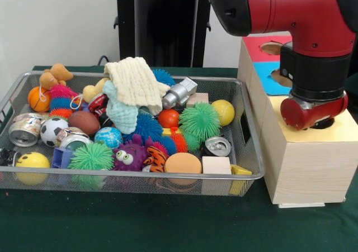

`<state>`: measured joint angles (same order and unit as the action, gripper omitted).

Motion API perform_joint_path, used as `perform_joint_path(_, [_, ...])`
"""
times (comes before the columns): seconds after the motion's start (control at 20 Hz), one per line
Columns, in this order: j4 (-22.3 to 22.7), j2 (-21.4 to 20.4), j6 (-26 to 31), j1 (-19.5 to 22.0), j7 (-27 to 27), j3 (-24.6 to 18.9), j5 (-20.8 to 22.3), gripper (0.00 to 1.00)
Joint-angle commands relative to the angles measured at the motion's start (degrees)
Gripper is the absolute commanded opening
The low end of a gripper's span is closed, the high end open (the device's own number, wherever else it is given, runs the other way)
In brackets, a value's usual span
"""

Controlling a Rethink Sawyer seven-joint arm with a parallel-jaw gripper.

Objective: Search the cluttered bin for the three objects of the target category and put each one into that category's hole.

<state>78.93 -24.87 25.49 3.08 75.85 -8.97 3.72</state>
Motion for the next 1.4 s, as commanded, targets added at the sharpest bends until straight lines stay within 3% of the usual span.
perform_joint_path(0.05, [3.38,-1.57,-25.89,8.34,5.50,-8.51,9.44,1.00])
perform_joint_path(0.15, [5.45,-0.72,-20.48,7.00,9.60,-4.81,7.77,1.00])
perform_joint_path(0.2, [5.94,-0.69,-25.58,9.15,8.85,-8.66,10.11,1.00])
perform_joint_path(0.3, [5.65,0.13,-22.83,9.39,6.84,-9.22,10.78,1.00])
perform_joint_path(0.4, [4.54,0.46,-24.54,9.06,6.86,-9.14,11.83,1.00])
perform_joint_path(0.55, [2.48,1.12,-20.37,6.62,8.94,-5.51,9.08,1.00])
perform_joint_path(0.6, [1.68,1.60,-17.12,5.59,9.42,-3.97,7.76,1.00])
perform_joint_path(0.65, [0.03,2.60,-10.01,3.66,9.64,-0.96,6.26,1.00])
perform_joint_path(1.0, [-5.25,1.49,14.02,-0.94,12.32,6.27,1.87,1.00])
perform_joint_path(1.4, [-5.57,-5.76,22.98,-1.03,13.25,6.83,-0.20,1.00])
